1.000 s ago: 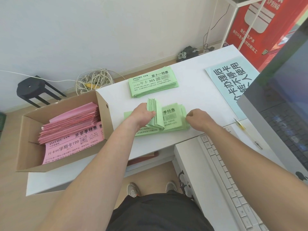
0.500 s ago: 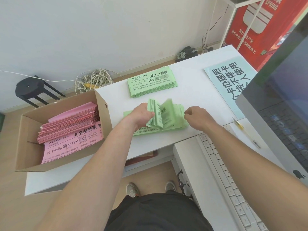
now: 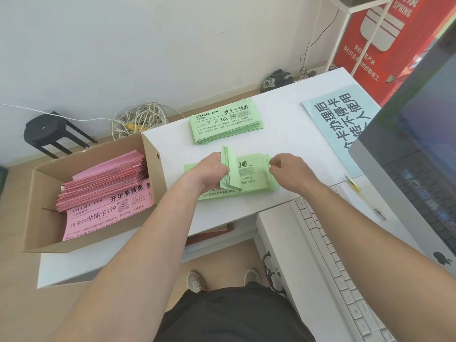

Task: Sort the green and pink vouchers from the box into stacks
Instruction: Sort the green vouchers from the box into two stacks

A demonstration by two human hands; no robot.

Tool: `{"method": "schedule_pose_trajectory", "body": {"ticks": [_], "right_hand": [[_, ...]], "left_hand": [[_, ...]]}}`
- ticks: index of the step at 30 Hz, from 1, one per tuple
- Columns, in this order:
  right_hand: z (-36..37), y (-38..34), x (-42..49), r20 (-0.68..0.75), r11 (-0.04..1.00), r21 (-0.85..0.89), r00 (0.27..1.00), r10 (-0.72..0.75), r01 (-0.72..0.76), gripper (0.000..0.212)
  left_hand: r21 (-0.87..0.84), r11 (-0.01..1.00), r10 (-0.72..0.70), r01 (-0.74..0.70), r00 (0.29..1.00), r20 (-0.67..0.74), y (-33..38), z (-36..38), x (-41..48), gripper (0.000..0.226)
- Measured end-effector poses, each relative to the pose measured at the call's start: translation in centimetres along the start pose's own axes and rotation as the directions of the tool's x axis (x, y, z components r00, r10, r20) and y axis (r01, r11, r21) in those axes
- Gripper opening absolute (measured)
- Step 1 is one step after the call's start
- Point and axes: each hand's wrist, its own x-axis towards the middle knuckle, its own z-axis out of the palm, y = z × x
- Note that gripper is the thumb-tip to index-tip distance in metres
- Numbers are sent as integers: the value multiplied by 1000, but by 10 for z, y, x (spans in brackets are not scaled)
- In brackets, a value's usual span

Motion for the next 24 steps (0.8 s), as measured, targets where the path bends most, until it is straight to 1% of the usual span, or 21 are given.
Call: {"method": "schedule_pose_trajectory", "body": {"ticks": [2, 4, 8, 12, 16, 19, 22, 24], "right_hand": [[0, -1, -2, -5, 1000, 1, 1000, -1, 1, 35], [-1, -2, -4, -4, 1000, 7, 1000, -4, 4, 34], [-2, -2, -6, -9, 1000, 17, 1000, -15, 15, 32], [-3, -1, -6, -3, 1000, 19, 1000, -14, 14, 34], [-3, 0, -7, 7, 999, 31, 1000, -24, 23, 36], [-2, 0, -8, 14, 999, 36, 1000, -20, 20, 36], [-1, -1, -8, 21, 999, 43, 999, -26, 25, 38], [-1, -1, -9, 26, 999, 44, 999, -33, 32, 37]], "left_hand": [[-12, 1000, -3, 3, 1000, 14, 0, 1, 2, 35], [-6, 1000, -7, 7, 1000, 19, -2, 0, 5, 33], [-2, 1000, -14, 15, 1000, 26, 1, 0, 5, 40], [-31, 999, -11, 12, 1000, 28, 4, 6, 2, 39], [-16, 999, -29, 29, 1000, 13, 5, 5, 2, 36], [28, 999, -24, 24, 1000, -5, 1, 3, 7, 48], [35, 999, -28, 28, 1000, 9, 6, 6, 1, 38], [59, 998, -37, 37, 999, -8, 6, 6, 2, 30]]}}
